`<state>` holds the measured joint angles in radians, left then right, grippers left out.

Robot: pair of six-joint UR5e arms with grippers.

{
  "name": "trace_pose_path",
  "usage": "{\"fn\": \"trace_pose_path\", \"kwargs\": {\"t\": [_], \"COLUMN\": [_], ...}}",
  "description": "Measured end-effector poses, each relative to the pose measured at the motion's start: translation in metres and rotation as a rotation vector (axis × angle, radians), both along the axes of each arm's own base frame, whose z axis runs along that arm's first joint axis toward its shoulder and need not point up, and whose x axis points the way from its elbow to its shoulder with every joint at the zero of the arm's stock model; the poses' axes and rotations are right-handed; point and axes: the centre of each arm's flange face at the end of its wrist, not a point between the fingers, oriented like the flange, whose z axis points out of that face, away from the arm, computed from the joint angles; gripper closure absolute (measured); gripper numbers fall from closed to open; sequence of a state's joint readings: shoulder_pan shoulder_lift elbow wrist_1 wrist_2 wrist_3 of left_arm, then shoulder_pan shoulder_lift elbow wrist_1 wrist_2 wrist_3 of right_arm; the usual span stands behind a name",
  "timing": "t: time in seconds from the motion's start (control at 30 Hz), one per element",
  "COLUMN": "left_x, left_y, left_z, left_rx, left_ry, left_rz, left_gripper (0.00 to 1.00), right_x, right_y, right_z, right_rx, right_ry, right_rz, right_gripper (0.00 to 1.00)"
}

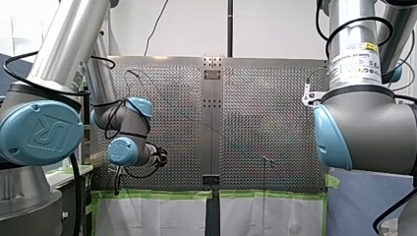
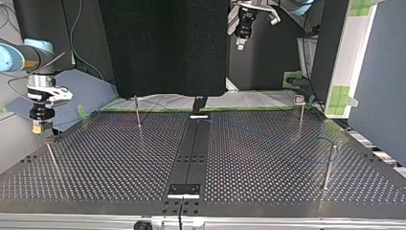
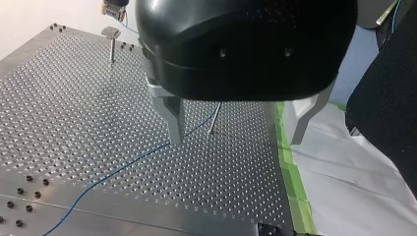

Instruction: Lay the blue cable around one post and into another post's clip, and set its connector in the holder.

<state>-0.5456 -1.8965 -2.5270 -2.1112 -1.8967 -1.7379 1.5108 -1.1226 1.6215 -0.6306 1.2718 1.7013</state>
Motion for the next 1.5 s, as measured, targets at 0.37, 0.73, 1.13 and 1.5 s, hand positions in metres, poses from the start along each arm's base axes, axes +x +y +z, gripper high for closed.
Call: {"fn": "trace_pose_path", "kwargs": {"t": [0.37, 0.73, 1.13, 1.5], "left_x": [0.000, 0.000, 0.001, 0.003], "left_y": [0.000, 0.000, 0.001, 0.002], "left_z": [0.000, 0.000, 0.000, 0.000], "left_rx": [0.000, -0.004, -0.005, -0.005], "left_ry": [0.000, 0.003, 0.002, 0.002], "left_rz": [0.000, 0.002, 0.007, 0.013], "left_gripper": [0.00, 0.00, 0.00, 0.00], "right_x": [0.007, 0.012, 0.014, 0.014], "right_y": [-0.010, -0.013, -0.015, -0.014], "right_z": [-0.010, -0.006, 0.001, 0.002], "right_rx": [0.039, 0.067, 0.083, 0.093], "right_ry": [-0.006, -0.006, 0.017, 0.066], "right_rz": [0.029, 0.060, 0.089, 0.089], "right_gripper": [1.00, 1.00, 1.00, 1.00]}}
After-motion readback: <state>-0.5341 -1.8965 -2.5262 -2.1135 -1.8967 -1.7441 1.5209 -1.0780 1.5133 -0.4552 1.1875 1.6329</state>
